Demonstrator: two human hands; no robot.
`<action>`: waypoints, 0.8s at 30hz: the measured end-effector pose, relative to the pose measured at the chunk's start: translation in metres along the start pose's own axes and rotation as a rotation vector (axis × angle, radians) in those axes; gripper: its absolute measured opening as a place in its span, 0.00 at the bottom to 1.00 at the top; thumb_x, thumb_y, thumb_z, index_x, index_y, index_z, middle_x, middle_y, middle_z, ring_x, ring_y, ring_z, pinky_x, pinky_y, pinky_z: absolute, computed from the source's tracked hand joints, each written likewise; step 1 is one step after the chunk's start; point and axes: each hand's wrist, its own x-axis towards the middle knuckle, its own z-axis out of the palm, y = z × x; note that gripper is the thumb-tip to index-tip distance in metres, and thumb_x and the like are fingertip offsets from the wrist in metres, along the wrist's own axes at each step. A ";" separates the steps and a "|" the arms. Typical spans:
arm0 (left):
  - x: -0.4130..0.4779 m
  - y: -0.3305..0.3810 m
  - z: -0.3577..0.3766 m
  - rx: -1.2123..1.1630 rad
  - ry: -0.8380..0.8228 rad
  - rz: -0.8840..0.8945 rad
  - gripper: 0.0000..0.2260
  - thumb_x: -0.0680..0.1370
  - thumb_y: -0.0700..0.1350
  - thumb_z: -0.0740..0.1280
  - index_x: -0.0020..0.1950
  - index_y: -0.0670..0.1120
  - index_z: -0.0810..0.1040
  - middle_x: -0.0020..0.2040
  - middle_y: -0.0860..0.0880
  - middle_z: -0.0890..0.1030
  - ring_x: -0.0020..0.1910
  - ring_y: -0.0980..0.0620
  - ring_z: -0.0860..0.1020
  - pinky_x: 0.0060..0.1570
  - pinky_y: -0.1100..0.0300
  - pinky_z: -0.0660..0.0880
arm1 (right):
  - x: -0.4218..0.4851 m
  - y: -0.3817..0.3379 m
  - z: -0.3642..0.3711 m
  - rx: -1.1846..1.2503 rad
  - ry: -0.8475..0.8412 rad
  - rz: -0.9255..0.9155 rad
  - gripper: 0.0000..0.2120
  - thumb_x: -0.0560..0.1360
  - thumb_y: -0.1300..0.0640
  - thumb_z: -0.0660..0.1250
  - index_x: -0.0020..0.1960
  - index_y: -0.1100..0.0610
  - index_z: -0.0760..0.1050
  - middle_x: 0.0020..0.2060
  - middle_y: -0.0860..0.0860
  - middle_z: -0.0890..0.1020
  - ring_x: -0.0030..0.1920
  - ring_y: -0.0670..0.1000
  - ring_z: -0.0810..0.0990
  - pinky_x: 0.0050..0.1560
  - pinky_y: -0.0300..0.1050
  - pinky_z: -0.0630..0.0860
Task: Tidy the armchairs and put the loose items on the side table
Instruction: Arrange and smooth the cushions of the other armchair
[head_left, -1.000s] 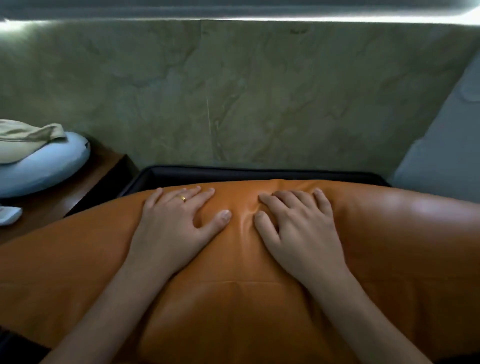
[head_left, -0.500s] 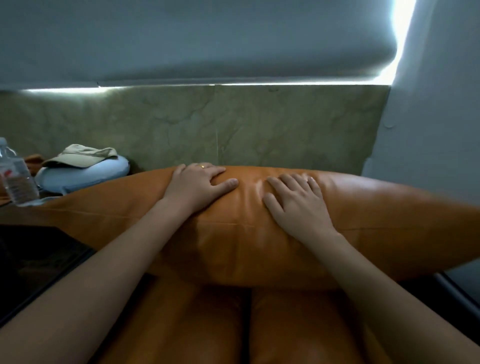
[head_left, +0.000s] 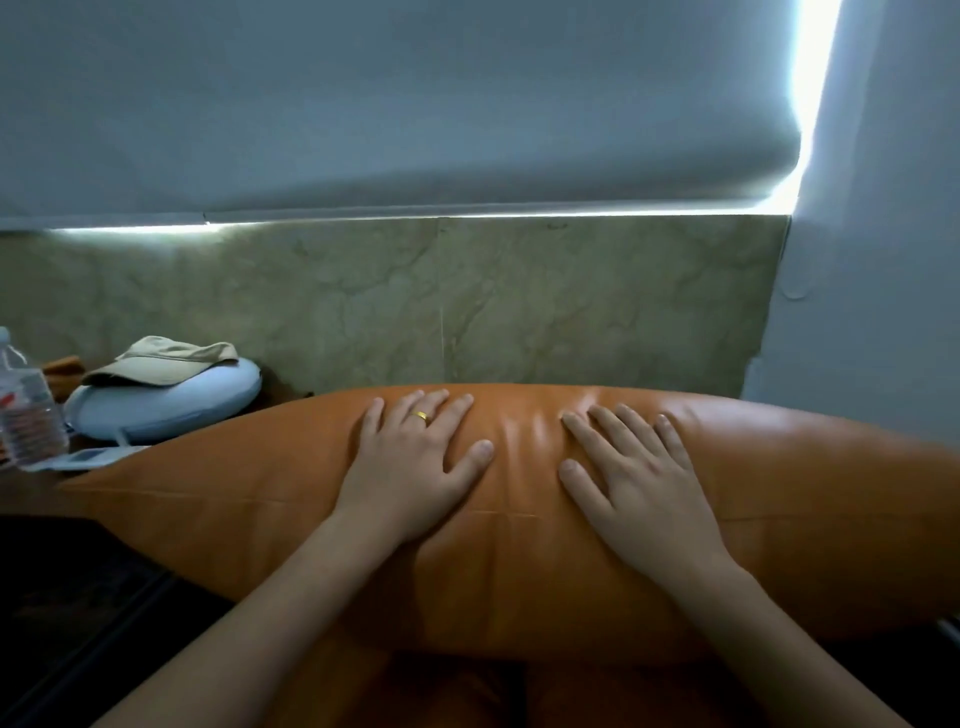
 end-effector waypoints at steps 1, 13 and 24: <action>0.006 -0.003 0.003 -0.004 -0.003 -0.001 0.36 0.74 0.72 0.41 0.78 0.60 0.59 0.78 0.54 0.65 0.78 0.53 0.58 0.77 0.43 0.48 | 0.005 0.000 0.003 -0.010 0.002 0.004 0.30 0.79 0.34 0.42 0.79 0.39 0.57 0.78 0.44 0.64 0.80 0.49 0.55 0.80 0.53 0.44; 0.016 -0.004 0.002 -0.037 -0.009 0.000 0.34 0.75 0.70 0.43 0.78 0.59 0.61 0.77 0.53 0.66 0.77 0.52 0.60 0.76 0.42 0.50 | -0.036 -0.018 0.011 0.003 -0.079 -0.033 0.32 0.77 0.29 0.38 0.80 0.36 0.40 0.80 0.41 0.41 0.79 0.50 0.32 0.77 0.59 0.32; -0.050 0.019 0.025 0.148 0.118 0.110 0.32 0.77 0.73 0.49 0.78 0.62 0.59 0.81 0.49 0.59 0.80 0.41 0.54 0.71 0.28 0.51 | -0.040 0.004 -0.008 0.006 -0.230 -0.110 0.41 0.73 0.23 0.46 0.77 0.34 0.30 0.78 0.41 0.30 0.75 0.50 0.22 0.75 0.59 0.26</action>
